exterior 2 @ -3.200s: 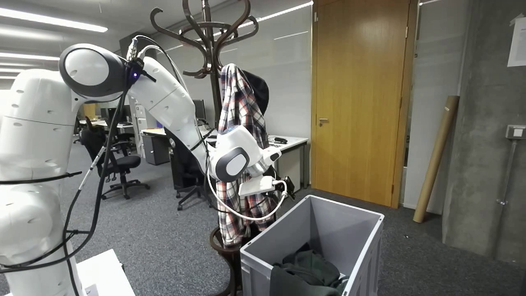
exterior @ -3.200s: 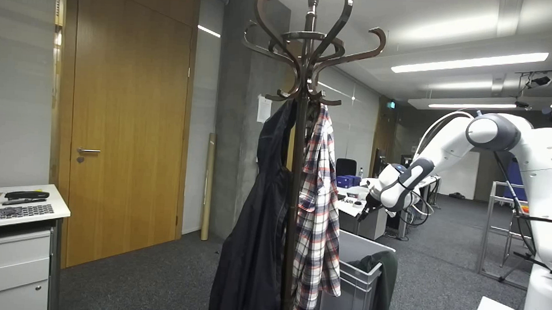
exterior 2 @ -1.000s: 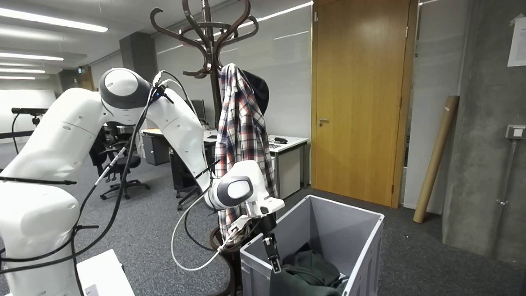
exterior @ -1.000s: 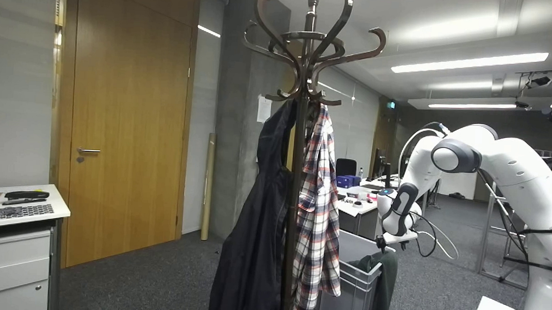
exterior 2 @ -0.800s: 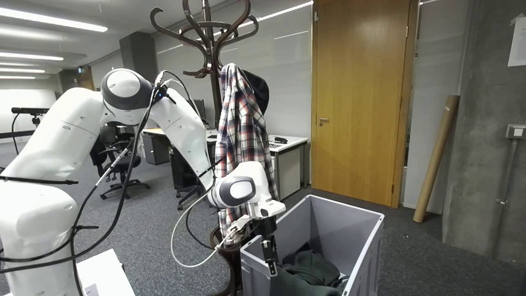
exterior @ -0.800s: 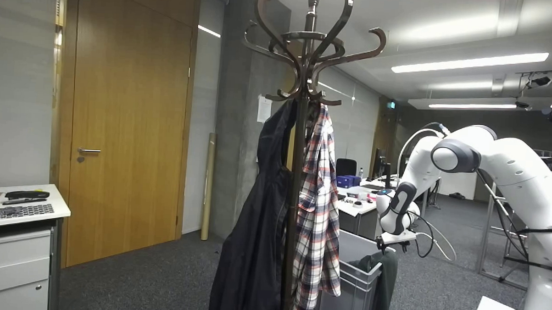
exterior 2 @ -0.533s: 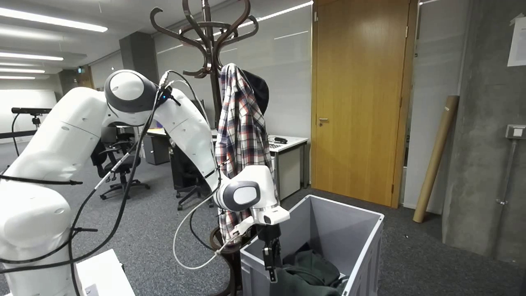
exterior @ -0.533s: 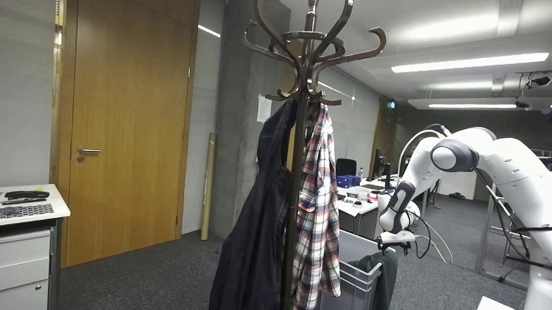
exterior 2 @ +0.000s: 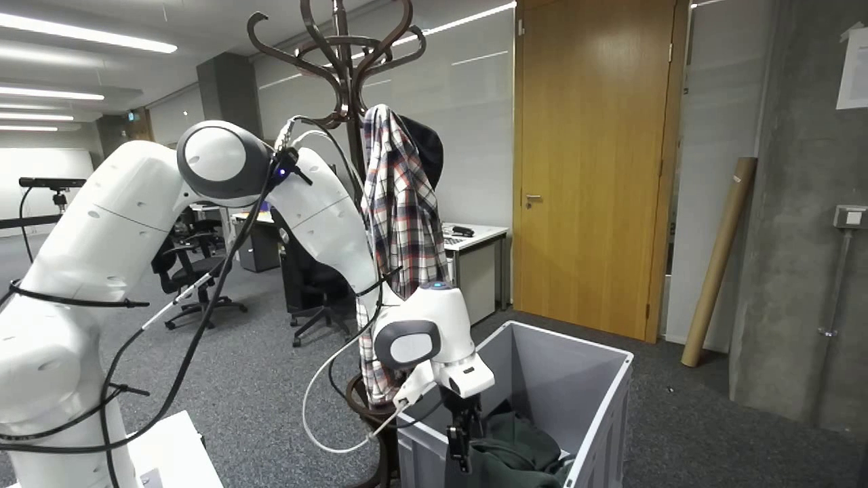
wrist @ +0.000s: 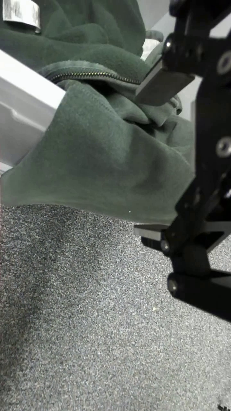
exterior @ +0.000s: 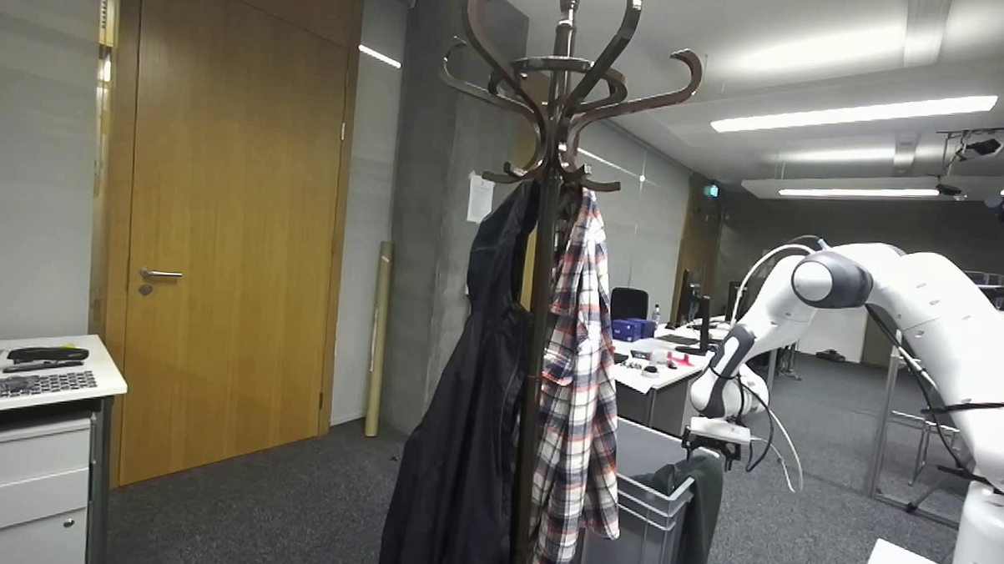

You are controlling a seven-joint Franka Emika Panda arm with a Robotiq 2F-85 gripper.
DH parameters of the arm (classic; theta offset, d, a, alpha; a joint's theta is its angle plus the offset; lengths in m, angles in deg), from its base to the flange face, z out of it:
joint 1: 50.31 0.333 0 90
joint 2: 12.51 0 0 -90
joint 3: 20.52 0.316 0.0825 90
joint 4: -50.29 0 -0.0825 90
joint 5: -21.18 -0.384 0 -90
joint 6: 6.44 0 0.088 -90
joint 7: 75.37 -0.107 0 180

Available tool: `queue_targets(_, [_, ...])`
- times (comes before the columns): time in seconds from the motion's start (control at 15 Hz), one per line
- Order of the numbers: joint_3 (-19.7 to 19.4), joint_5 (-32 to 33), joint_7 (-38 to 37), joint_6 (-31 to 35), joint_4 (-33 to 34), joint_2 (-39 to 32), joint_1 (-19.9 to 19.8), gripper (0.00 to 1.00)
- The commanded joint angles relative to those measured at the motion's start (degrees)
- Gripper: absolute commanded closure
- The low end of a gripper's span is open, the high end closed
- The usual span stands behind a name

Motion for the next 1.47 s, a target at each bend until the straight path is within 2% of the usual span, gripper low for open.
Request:
queue_targets(0.0, [5.1,-4.2,5.4,2.2,1.4,-0.1,-4.6,0.0])
queue_targets(0.27, [8.0,-6.5,8.9,2.0,2.7,-1.1,-6.2,0.0])
queue_targets(0.33, [8.4,-6.7,9.5,1.8,2.9,-1.2,-6.5,0.03])
queue_targets(0.4, [8.8,-6.9,10.1,1.7,3.1,-1.4,-6.7,0.11])
queue_targets(0.47, [8.9,-7.0,10.6,1.8,3.2,-1.7,-6.7,0.28])
queue_targets(0.6, [9.0,-7.0,11.3,1.6,3.6,-2.3,-6.8,0.36])
queue_targets(0.87, [9.1,-6.8,12.5,1.2,4.1,-3.0,-7.2,0.69])
queue_targets(1.07, [7.5,-5.7,12.1,-0.1,4.0,-2.1,-6.3,0.91])
queue_targets(1.4, [3.5,-2.9,10.2,-2.4,2.7,2.2,-2.2,0.92])
